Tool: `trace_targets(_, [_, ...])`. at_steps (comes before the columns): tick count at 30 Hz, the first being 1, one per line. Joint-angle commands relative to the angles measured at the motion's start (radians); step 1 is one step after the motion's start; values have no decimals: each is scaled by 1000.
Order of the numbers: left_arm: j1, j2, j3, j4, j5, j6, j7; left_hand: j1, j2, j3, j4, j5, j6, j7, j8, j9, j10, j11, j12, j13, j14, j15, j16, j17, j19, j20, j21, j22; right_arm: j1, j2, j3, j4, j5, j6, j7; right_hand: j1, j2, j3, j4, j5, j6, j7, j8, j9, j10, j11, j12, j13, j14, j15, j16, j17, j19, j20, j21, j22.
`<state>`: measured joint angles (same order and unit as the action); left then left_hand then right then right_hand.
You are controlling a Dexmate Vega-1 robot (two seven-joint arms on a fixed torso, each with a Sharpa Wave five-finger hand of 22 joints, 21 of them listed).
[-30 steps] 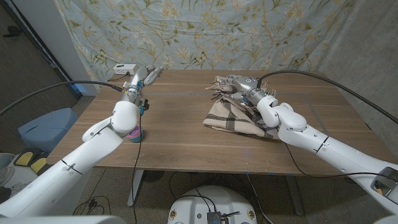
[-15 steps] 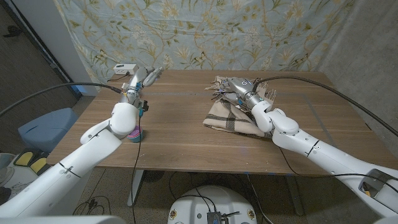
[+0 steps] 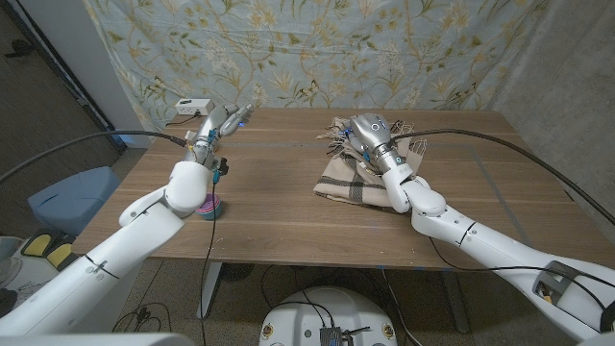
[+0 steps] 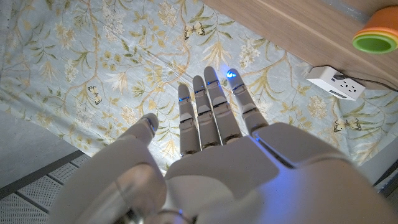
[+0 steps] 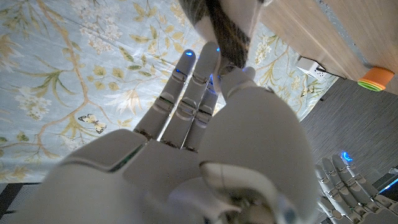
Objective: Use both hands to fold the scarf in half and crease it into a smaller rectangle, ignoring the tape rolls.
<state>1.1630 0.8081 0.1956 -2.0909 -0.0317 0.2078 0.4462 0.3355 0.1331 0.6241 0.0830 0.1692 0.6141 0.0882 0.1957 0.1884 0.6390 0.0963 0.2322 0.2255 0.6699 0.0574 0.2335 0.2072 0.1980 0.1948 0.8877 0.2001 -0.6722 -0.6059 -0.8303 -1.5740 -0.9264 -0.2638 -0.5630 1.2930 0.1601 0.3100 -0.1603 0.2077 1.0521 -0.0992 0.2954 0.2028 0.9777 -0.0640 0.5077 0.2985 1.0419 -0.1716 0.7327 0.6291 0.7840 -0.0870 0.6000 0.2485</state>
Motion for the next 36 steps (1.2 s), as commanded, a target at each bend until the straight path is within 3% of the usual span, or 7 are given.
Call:
trace_targets(1, [20,3,-16,-3,-8,-27,-8,-13,-4,-6,4,0,0,9,-1,4,0,7,-5,6,1,6,7,4,-4,1,2,-1,36,4,-12,55,13,29,-70,35,0,5,-3,-4,11,27,-7,10,6,29,21,44,33,-60,2,23,37,-80,43,7])
trace_targets(18, [35,3,-28,-11,-3,-33,-14,-36,-7,-18,15,2,-3,10,-1,4,0,7,-4,7,-2,5,6,4,-5,2,0,-2,88,9,27,109,4,-102,-147,71,-10,0,-2,2,18,43,4,54,6,46,59,98,47,-58,-14,68,10,-74,83,4])
trace_targets(26, [33,1,-27,-9,-2,-32,-19,-42,-8,-21,18,2,-3,12,-1,4,0,8,-4,7,-2,5,6,4,-7,2,-1,-2,121,-10,25,124,-13,-166,-125,79,-11,-2,1,8,18,42,9,70,1,50,69,116,46,-57,-22,85,-6,-75,93,0])
trace_targets(36, [29,2,-26,-14,4,-19,-19,-49,-10,-24,20,3,-2,9,-1,4,0,6,-5,7,-2,6,6,3,-7,1,-1,-2,181,-9,-10,211,-39,-241,-79,84,-11,-4,6,13,20,42,16,88,-8,50,78,137,43,-57,-32,102,-15,-75,109,-5])
